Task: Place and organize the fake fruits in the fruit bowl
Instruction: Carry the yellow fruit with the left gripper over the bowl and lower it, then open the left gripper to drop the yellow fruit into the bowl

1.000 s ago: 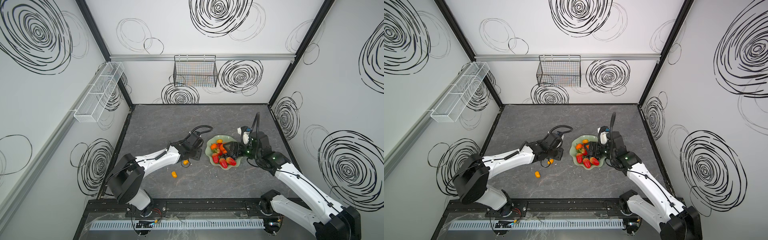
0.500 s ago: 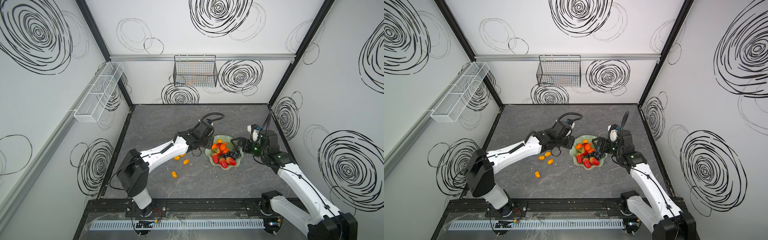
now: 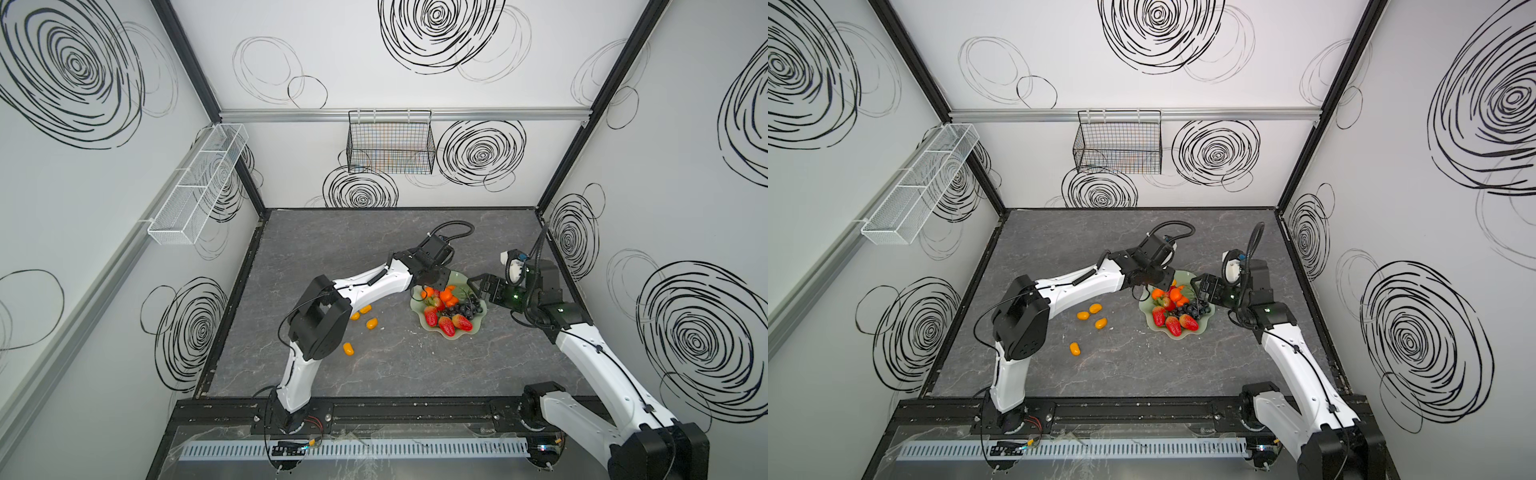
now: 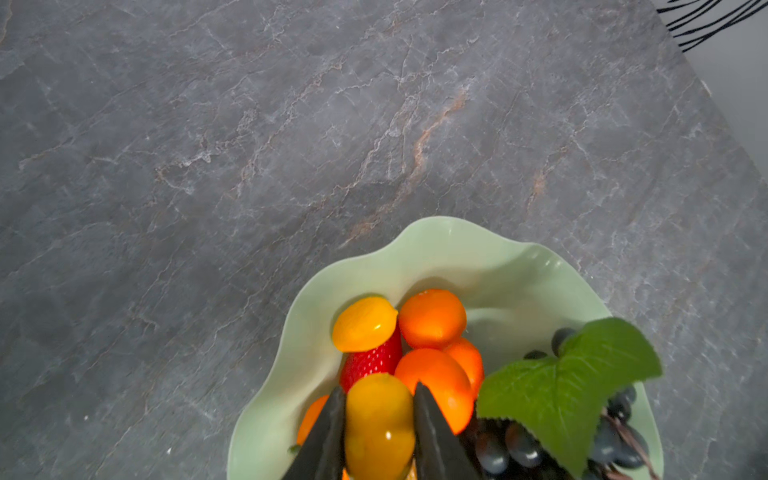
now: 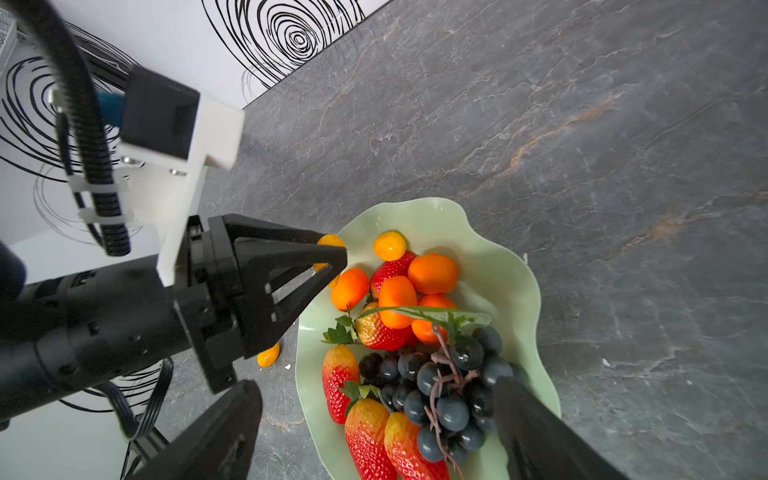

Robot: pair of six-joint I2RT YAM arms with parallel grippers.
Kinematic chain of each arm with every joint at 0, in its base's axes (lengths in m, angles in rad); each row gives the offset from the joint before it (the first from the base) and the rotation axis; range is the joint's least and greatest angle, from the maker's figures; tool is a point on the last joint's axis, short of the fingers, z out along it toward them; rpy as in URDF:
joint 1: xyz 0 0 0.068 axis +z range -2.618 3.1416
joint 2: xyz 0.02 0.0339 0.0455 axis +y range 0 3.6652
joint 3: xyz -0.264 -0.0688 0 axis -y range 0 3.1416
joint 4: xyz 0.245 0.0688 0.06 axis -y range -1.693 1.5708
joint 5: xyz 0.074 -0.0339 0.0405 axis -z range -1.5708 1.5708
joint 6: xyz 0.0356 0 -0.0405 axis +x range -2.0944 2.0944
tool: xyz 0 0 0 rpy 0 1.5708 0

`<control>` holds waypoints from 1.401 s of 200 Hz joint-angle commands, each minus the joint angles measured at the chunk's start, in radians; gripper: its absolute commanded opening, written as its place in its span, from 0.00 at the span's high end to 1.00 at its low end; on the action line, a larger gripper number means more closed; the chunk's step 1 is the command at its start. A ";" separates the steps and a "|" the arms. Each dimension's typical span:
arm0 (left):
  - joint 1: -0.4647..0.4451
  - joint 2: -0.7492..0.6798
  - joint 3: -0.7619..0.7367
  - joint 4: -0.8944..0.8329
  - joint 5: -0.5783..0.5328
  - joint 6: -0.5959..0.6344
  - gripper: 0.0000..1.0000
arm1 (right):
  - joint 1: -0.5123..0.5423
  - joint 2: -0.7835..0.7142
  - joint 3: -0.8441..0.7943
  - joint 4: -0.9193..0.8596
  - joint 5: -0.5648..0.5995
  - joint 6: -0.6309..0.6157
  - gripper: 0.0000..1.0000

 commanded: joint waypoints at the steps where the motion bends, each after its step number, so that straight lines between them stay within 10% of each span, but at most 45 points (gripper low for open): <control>1: 0.016 0.043 0.057 -0.004 -0.028 0.019 0.71 | -0.009 -0.003 0.022 0.003 0.012 -0.015 0.09; 200: 0.023 0.071 0.074 0.001 -0.083 0.012 0.55 | 0.005 -0.167 -0.077 0.058 0.027 -0.031 0.10; 280: 0.027 -0.288 -0.233 0.066 -0.140 -0.040 0.54 | 0.317 -0.100 -0.010 0.089 0.243 -0.013 0.09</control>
